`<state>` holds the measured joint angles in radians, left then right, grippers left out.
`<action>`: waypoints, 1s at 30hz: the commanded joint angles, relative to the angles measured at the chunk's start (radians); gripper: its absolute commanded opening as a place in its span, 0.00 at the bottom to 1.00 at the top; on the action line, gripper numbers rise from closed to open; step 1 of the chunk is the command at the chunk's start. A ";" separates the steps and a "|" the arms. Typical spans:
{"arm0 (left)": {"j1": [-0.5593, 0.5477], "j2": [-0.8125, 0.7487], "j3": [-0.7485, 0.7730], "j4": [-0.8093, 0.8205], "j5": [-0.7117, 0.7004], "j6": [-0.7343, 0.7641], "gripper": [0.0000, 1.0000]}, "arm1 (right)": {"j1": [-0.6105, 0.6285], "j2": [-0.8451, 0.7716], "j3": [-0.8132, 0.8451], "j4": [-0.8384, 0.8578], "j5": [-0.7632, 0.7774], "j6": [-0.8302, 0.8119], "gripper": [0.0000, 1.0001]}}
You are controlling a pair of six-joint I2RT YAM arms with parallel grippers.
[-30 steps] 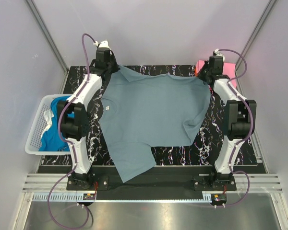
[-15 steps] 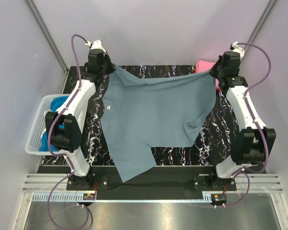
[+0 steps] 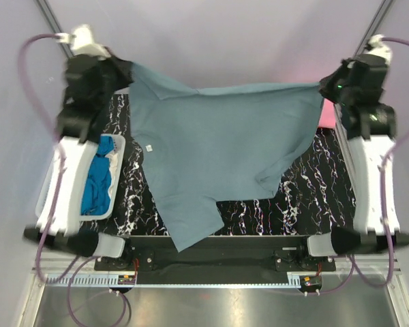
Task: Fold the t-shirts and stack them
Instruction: Flatten the tshirt out
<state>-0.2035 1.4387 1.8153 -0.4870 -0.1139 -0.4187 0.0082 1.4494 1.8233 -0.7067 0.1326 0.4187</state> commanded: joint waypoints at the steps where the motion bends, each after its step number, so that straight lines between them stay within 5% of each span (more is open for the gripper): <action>1: 0.006 -0.283 0.098 0.005 0.005 -0.034 0.00 | -0.002 -0.230 0.197 -0.225 -0.033 0.032 0.00; 11: 0.006 -0.626 0.125 -0.071 0.164 -0.128 0.00 | -0.002 -0.520 0.424 -0.520 -0.180 0.080 0.00; 20: 0.007 -0.611 0.303 -0.249 0.181 -0.069 0.00 | -0.002 -0.578 0.530 -0.557 -0.111 0.098 0.00; 30: 0.006 -0.361 -0.003 0.016 0.045 0.064 0.00 | 0.039 -0.414 -0.013 -0.036 0.133 -0.021 0.00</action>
<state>-0.2020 0.9211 1.9137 -0.5968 0.0071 -0.4339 0.0452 0.9195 1.9152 -0.9783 0.1780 0.4538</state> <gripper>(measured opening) 0.012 0.012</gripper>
